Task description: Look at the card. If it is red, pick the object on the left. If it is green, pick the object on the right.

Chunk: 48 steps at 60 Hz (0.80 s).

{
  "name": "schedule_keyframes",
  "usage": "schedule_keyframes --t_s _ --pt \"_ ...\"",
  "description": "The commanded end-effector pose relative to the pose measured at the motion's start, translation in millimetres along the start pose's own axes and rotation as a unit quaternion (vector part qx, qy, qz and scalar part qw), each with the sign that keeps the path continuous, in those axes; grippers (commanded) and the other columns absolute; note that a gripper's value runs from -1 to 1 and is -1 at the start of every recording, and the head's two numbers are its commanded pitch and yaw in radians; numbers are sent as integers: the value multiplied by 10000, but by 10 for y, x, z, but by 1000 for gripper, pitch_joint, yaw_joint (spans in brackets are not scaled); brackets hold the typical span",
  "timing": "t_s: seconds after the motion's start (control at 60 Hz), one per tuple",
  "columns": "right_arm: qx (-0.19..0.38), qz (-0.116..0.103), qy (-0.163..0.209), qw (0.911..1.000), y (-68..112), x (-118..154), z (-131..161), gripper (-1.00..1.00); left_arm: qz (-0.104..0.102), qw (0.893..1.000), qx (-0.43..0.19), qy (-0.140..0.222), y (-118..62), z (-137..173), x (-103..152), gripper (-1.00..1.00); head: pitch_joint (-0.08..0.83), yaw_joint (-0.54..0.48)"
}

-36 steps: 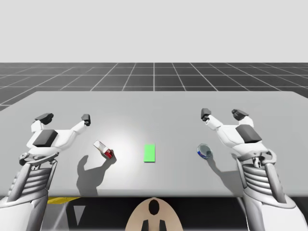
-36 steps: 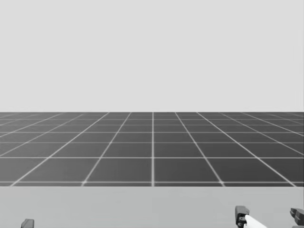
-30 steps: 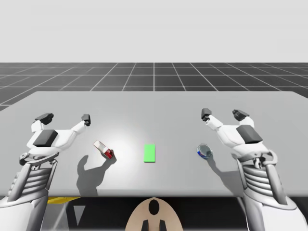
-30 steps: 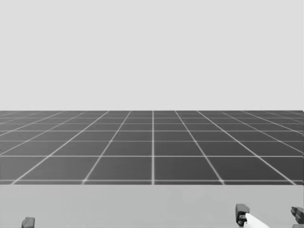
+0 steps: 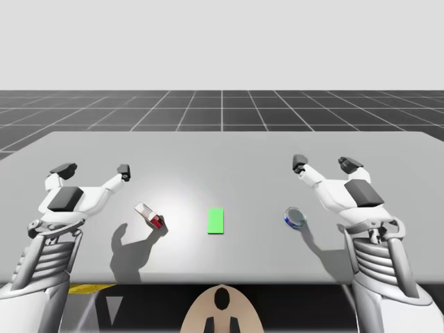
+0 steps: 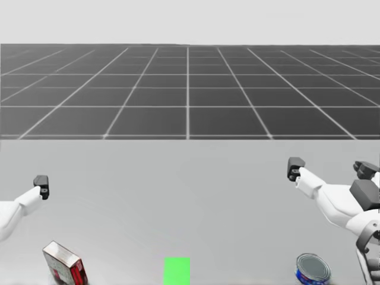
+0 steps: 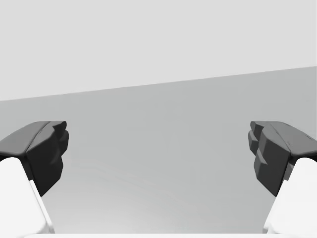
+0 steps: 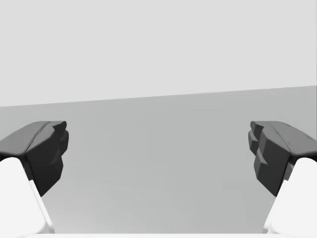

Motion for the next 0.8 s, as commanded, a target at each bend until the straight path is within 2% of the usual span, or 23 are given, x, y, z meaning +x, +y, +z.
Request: schedule_keyframes --t_s 0.017,0.283,0.55,0.8 --pt "13 34 7 10000 -6 -8 -9 -1000 -7 10000 0 -11 3 -2 9 -1000 414 -9" --pt "35 61 2 10000 -16 -1 -17 -1000 7 10000 5 -23 16 2 27 -1000 637 2" --pt "16 129 -23 9999 -15 2 -15 -1000 18 10000 7 -12 17 0 31 -1000 787 42" --pt "21 170 -12 9999 4 -13 -17 -1000 34 10000 8 -41 20 1 48 -1000 776 52"
